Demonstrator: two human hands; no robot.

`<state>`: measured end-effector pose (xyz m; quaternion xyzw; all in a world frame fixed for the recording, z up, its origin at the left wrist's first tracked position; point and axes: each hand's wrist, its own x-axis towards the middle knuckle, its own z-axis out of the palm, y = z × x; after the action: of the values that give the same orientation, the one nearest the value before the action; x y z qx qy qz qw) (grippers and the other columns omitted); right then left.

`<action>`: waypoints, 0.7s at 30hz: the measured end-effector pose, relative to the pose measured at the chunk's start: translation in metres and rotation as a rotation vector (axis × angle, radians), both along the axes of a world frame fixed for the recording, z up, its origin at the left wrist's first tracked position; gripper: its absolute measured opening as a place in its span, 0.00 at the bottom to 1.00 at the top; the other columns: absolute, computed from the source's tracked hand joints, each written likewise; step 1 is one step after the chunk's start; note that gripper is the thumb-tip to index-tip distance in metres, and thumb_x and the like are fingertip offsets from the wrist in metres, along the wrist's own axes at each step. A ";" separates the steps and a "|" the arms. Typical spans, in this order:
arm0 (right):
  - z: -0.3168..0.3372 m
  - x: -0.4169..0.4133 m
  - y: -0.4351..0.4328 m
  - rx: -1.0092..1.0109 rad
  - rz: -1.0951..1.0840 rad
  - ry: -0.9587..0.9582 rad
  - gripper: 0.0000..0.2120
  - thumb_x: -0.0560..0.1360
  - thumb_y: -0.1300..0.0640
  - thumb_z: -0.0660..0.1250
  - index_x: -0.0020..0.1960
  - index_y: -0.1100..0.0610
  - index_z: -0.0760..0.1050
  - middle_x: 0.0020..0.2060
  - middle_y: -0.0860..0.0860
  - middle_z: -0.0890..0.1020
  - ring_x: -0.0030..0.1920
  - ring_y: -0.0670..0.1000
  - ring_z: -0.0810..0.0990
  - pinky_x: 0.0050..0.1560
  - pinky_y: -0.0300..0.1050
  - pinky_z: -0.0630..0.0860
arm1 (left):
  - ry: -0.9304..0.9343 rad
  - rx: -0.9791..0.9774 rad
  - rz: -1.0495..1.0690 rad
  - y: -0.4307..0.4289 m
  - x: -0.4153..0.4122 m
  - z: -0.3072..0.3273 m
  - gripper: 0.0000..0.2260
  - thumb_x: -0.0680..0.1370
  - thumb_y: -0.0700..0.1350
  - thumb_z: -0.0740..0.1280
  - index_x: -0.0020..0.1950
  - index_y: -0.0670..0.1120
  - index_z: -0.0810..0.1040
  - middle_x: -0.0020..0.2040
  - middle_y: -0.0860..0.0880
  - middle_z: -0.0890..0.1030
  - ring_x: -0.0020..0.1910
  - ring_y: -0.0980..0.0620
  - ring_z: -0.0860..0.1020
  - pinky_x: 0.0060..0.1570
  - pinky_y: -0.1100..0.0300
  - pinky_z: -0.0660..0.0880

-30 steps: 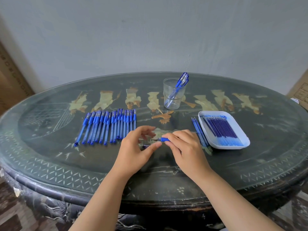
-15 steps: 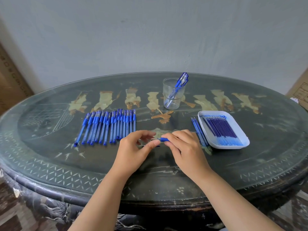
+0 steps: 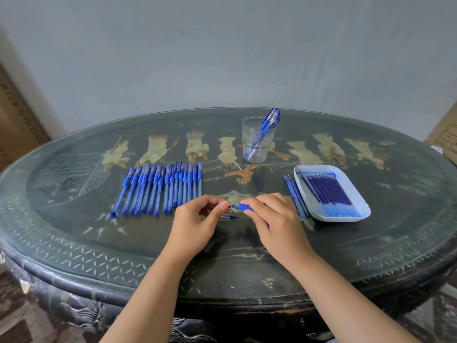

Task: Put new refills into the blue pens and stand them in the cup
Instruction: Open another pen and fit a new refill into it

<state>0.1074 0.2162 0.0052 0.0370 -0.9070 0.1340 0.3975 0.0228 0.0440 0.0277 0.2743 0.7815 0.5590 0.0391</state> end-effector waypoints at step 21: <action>-0.003 -0.001 0.001 -0.015 -0.041 0.041 0.08 0.78 0.58 0.65 0.53 0.56 0.82 0.43 0.47 0.80 0.43 0.51 0.77 0.48 0.47 0.72 | 0.127 -0.276 -0.013 -0.026 -0.009 0.006 0.06 0.71 0.40 0.75 0.42 0.50 0.81 0.38 0.55 0.82 0.41 0.62 0.79 0.42 0.74 0.74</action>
<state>0.1066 0.2174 0.0024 0.0183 -0.8983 0.1318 0.4188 0.0133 0.0179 0.0342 0.3065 0.8499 0.4275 0.0304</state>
